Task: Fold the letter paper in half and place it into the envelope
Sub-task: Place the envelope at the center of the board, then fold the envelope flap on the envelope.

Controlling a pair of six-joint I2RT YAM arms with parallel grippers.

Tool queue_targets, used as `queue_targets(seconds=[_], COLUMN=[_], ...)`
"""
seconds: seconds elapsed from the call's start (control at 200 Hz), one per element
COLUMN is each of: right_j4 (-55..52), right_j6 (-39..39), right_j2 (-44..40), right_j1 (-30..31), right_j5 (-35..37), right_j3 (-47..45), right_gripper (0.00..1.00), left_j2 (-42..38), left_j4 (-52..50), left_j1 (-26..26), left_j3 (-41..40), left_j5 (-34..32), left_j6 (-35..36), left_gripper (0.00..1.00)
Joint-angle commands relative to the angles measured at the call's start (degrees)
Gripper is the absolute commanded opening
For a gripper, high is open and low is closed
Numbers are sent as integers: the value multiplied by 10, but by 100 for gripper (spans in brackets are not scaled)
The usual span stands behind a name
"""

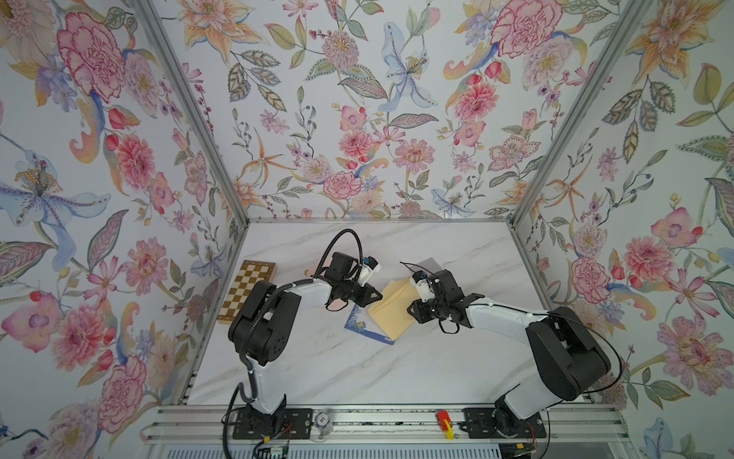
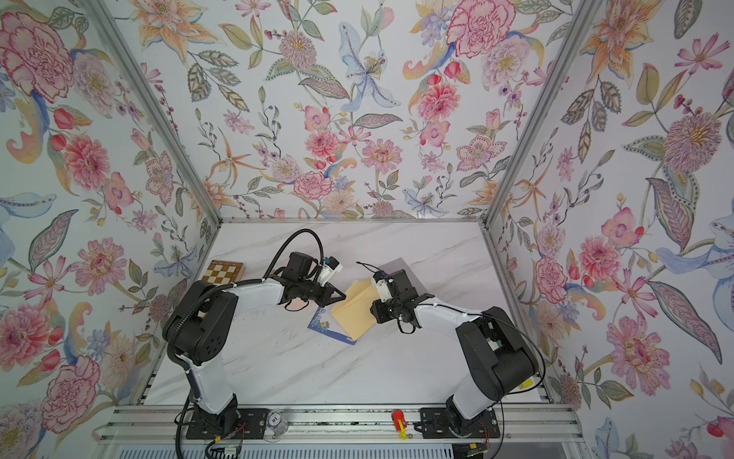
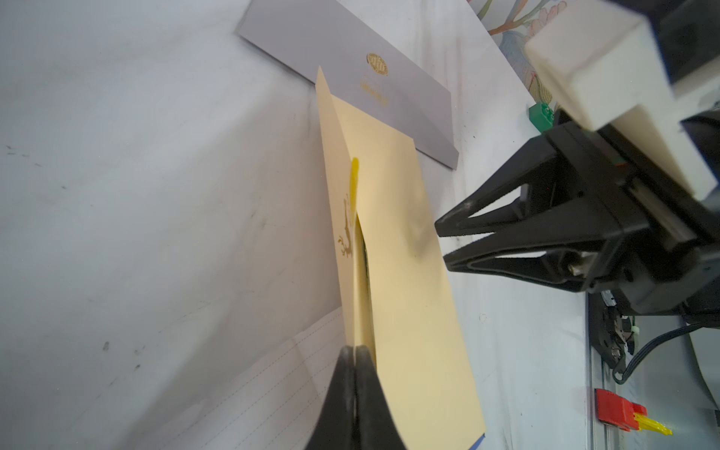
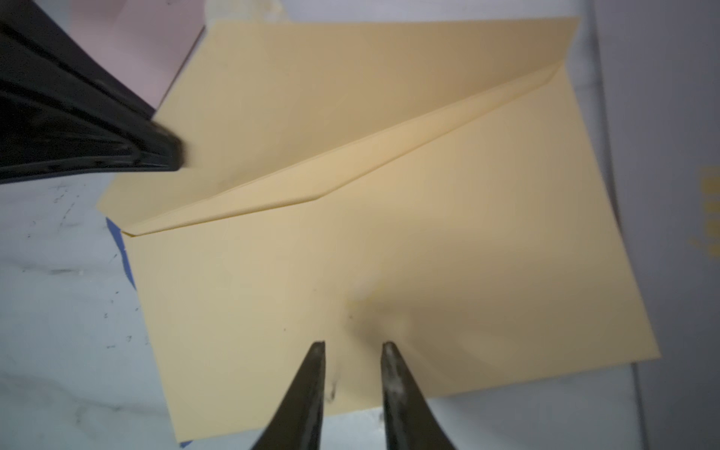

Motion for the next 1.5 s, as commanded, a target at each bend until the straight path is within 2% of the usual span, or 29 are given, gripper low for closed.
queue_targets(seconds=[0.0, 0.105, 0.27, 0.405, 0.47, 0.556, 0.656, 0.841, 1.071, 1.306, 1.491], right_j4=[21, 23, 22, 22, 22, 24, 30, 34, 38, 39, 50], right_j6=[30, 38, 51, 60, 64, 63, 59, 63, 65, 67, 77], right_j2=[26, 49, 76, 83, 84, 82, 79, 83, 84, 81, 89], right_j1=[-6, -9, -12, -17, -20, -20, -20, -20, -20, -20, -20], right_j5=[19, 20, 29, 37, 34, 32, 28, 24, 24, 21, 16], right_j3=[17, 18, 12, 0, -5, -10, -15, -19, -23, -25, -28], right_gripper=[25, 23, 21, 21, 20, 20, 20, 20, 20, 20, 19], left_j2=[8, 10, 6, -15, -27, -33, -12, 60, 107, 136, 145], left_j4=[-12, -10, -11, -24, -18, -12, 1, 43, 14, 5, 12], left_j1=[6, 6, 9, 35, 56, 78, 85, 77, 51, 28, 4], left_j3=[12, 12, 16, 14, 7, 2, 14, 61, 112, 123, 125], left_j5=[-20, -19, -14, -24, -36, -73, -103, -63, -83, -85, -48], left_j6=[9, 6, 6, 9, -2, -17, -27, -53, -36, -29, -17], left_gripper=[18, 29, 33, 33, 31, 20, 14, 8, 6, 7, 7])
